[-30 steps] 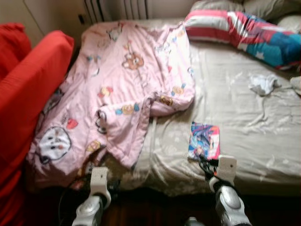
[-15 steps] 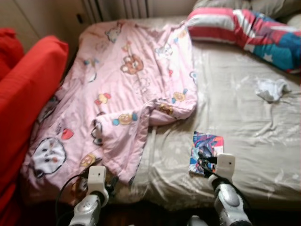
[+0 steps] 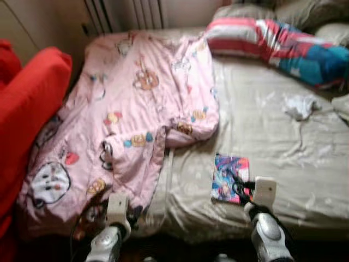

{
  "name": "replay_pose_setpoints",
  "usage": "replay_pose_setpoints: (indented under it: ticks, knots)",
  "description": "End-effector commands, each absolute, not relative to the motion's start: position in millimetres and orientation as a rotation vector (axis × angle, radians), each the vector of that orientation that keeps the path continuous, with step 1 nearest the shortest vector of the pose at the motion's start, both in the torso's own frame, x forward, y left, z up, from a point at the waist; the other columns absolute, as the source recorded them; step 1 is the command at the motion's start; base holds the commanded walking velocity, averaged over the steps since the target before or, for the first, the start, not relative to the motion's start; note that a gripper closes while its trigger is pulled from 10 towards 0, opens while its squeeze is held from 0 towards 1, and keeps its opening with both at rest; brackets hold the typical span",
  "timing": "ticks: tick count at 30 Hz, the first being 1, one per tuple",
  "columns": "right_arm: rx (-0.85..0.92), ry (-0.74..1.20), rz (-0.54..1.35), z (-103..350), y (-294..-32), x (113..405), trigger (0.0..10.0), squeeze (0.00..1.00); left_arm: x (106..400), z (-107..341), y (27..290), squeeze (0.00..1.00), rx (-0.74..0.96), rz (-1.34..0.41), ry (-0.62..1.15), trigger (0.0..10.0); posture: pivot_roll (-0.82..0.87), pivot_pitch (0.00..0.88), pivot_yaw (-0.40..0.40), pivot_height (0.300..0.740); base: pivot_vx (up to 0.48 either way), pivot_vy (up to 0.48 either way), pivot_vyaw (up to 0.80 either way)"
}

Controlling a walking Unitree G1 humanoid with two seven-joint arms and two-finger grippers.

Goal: Clean up the room

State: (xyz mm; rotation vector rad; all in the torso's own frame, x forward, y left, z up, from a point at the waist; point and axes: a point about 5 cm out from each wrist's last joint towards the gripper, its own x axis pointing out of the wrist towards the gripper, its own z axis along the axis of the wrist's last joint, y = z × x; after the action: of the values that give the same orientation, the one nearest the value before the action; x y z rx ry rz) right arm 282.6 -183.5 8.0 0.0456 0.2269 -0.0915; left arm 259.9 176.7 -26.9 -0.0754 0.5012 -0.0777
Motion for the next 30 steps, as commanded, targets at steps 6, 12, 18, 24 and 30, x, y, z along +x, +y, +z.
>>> replay_pose_setpoints:
  ticks: [6, 12, 18, 24, 30]
  knots:
    - [0.014, 0.269, -0.112, 3.3, -182.5, 280.9, 10.0, 0.0, 250.8, -34.2, 181.9, 0.0, -0.085, -0.056, 0.536, 10.0, -0.06, 0.204, 0.07, 0.721, 0.0, 0.0, 0.0]
    - [0.009, 0.275, -0.117, 2.1, -183.1, 279.8, 10.0, 0.0, 250.3, -34.7, 183.0, 0.0, -0.084, -0.054, 0.541, 10.0, -0.06, 0.199, 0.072, 0.676, 0.0, 0.0, 0.0]
    - [0.01, 0.273, -0.117, 2.2, -182.8, 279.8, 10.0, 0.0, 250.1, -34.8, 182.3, 0.0, -0.083, -0.056, 0.54, 10.0, -0.06, 0.19, 0.074, 0.631, 0.0, 0.0, 0.0]
    - [0.013, 0.27, -0.128, 1.5, -183.4, 278.4, 10.0, 0.0, 250.5, -34.1, 182.1, 0.0, -0.08, -0.062, 0.533, 10.0, -0.06, 0.18, 0.076, 0.626, 0.0, 0.0, 0.0]
    - [0.023, 0.274, -0.128, 0.3, -182.5, 277.3, 10.0, 0.0, 251.7, -32.6, 182.8, 0.0, -0.083, -0.066, 0.52, 10.0, -0.07, 0.17, 0.079, 0.626, 0.0, 0.0, 0.0]
